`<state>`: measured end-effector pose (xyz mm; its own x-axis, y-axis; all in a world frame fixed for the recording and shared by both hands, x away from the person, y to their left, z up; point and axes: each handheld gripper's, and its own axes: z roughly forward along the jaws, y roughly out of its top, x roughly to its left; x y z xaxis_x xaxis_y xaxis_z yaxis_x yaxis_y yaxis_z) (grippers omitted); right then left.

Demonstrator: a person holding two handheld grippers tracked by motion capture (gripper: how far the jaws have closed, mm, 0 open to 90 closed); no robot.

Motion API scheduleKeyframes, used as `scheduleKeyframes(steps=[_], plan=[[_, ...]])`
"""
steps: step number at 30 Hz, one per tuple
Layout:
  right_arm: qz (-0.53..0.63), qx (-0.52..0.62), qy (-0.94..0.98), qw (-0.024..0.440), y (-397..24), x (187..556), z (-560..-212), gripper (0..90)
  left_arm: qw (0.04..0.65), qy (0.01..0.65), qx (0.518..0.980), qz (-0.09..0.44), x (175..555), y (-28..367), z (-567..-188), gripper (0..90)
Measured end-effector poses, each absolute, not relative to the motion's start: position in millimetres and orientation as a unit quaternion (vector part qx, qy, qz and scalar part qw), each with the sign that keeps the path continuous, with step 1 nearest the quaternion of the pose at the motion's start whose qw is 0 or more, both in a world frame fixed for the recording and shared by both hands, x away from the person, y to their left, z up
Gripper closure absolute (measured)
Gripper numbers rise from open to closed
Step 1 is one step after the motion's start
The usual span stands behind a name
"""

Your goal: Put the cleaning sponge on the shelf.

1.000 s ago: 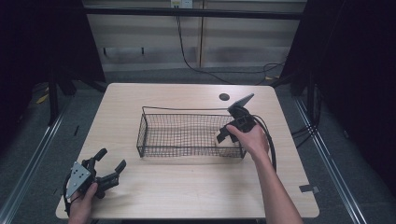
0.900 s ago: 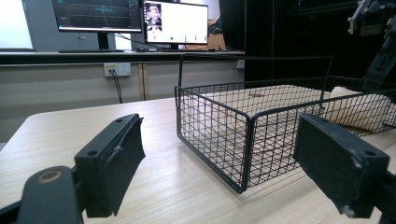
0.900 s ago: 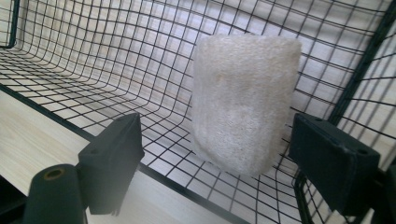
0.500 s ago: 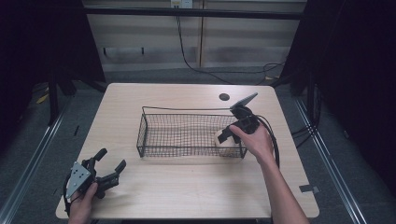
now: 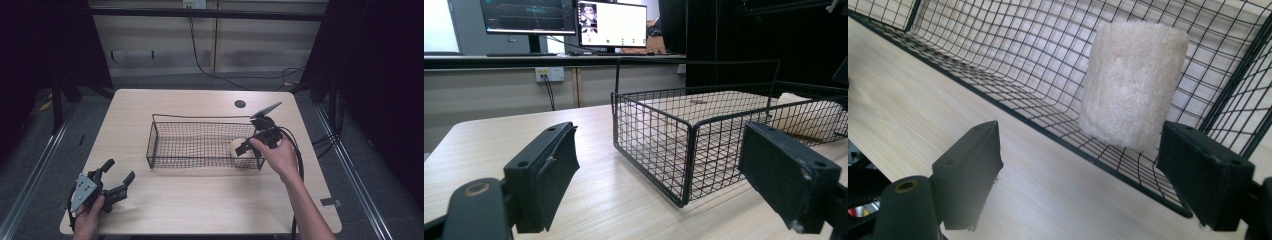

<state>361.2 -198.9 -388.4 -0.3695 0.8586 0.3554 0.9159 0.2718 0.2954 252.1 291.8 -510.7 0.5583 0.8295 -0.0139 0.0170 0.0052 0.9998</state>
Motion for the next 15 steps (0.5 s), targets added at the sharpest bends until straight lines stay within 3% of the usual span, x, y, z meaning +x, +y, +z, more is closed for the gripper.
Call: scheduleKeyframes(steps=[15], plan=[[-0.249,-0.535,-0.805,0.066,-196.4,336.3,-378.2,18.2,0.623,0.338,0.625,0.326,252.1,291.8,-510.7,15.7]])
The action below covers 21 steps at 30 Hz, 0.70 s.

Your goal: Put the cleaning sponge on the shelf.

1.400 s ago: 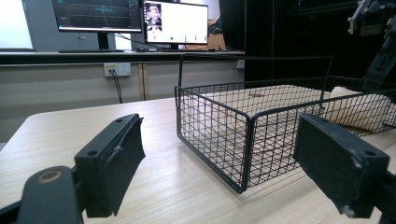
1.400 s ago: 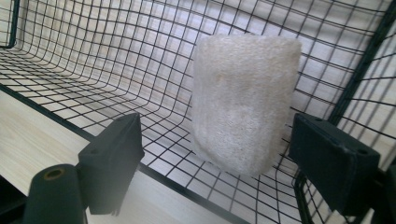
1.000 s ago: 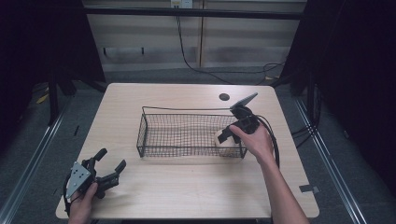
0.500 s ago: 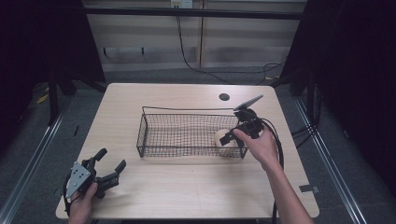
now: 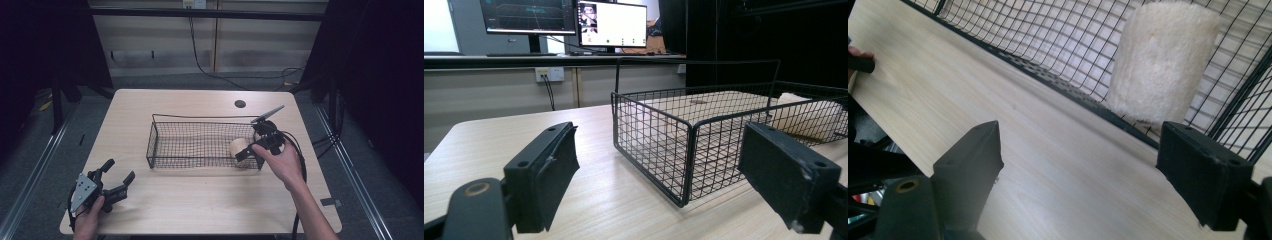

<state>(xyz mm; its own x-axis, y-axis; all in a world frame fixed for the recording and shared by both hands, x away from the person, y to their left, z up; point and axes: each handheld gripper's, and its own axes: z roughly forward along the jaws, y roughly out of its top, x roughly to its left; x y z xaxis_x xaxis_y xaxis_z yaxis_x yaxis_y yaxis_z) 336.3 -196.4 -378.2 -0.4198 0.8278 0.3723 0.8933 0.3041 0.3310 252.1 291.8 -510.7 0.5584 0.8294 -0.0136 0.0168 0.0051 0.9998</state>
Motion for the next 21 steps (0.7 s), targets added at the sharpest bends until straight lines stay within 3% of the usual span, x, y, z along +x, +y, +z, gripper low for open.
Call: scheduleKeyframes(steps=[21], plan=[[-0.262,-0.538,-0.801,0.041,-208.2,294.4,-397.7,19.6,0.623,0.338,0.625,0.326,252.1,291.7,-510.7,15.7]])
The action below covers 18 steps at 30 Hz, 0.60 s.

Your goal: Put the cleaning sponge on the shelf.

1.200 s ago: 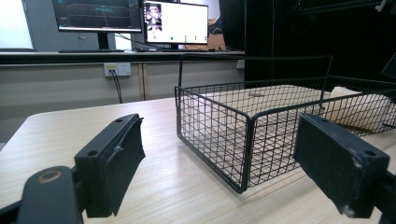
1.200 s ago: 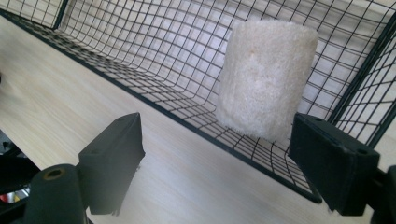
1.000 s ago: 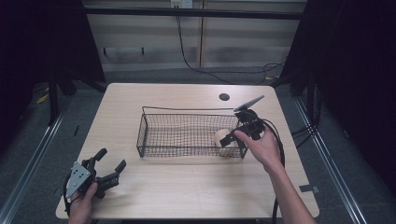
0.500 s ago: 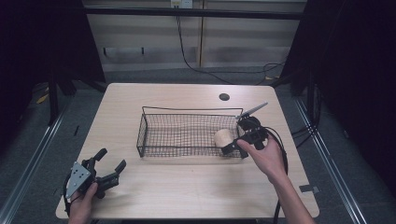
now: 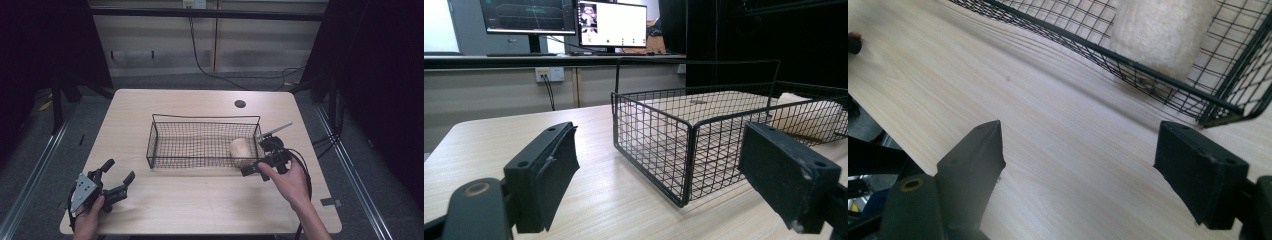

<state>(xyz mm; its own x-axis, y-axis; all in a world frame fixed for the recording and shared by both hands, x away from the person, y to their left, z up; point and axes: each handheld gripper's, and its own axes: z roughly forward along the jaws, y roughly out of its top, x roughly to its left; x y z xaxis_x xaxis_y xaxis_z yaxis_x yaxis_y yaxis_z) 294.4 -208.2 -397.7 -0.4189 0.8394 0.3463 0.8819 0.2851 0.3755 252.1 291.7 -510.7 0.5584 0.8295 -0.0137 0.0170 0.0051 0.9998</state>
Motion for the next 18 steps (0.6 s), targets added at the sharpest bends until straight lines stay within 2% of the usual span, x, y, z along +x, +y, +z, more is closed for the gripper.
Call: scheduleKeyframes(steps=[18], plan=[[-0.273,-0.553,-0.787,0.024,-229.8,262.0,-431.4,19.7,0.622,0.338,0.626,0.326,252.1,291.8,-510.7,15.7]])
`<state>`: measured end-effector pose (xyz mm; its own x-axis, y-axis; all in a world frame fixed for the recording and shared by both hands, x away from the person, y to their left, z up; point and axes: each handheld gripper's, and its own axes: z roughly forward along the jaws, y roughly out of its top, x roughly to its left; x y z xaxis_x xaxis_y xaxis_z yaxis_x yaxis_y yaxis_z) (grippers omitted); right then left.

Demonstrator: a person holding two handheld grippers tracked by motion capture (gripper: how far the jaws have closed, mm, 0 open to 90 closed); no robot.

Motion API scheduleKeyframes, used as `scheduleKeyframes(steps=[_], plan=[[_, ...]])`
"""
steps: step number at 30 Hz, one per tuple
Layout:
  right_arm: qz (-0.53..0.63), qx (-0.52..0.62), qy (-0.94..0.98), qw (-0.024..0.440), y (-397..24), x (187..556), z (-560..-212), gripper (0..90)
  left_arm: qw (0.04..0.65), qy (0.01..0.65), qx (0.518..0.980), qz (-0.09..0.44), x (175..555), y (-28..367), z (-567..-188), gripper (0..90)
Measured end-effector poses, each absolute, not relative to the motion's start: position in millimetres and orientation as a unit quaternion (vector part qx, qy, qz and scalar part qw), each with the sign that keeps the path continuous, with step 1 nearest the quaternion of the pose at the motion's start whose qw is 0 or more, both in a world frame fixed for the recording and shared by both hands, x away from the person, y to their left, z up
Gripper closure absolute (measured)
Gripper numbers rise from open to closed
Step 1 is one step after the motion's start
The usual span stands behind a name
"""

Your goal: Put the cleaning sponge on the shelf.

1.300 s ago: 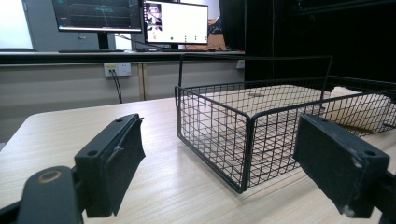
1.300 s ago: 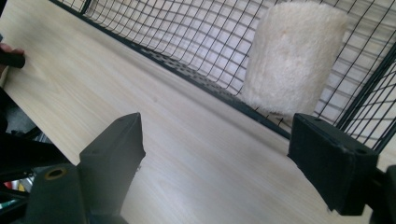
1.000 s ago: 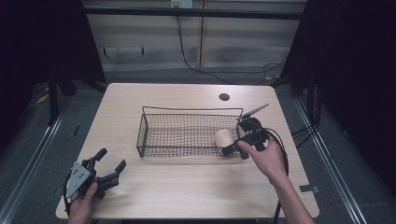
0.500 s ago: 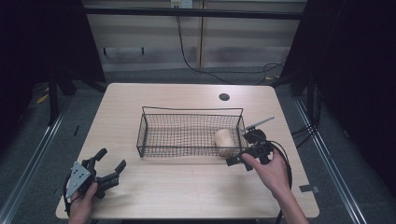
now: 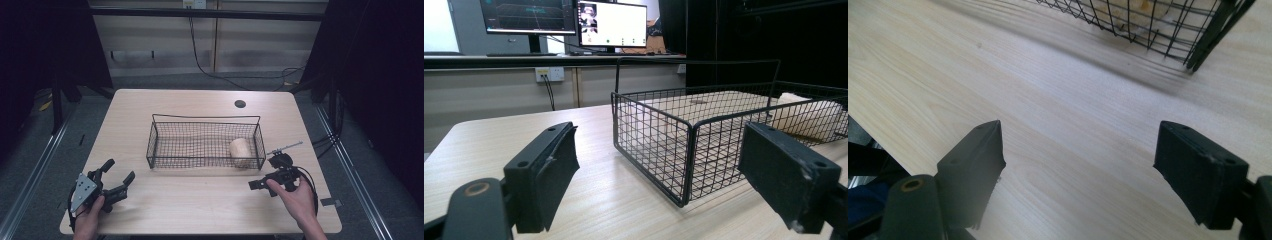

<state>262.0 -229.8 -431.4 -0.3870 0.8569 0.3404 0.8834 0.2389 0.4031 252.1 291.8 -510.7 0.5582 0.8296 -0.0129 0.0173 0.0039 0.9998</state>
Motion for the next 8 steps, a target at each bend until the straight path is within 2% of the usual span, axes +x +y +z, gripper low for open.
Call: scheduleKeyframes(steps=[8], plan=[[-0.289,-0.567,-0.772,0.004,-243.4,251.6,-449.1,20.3,0.623,0.338,0.625,0.326,252.1,291.8,-510.7,15.7]])
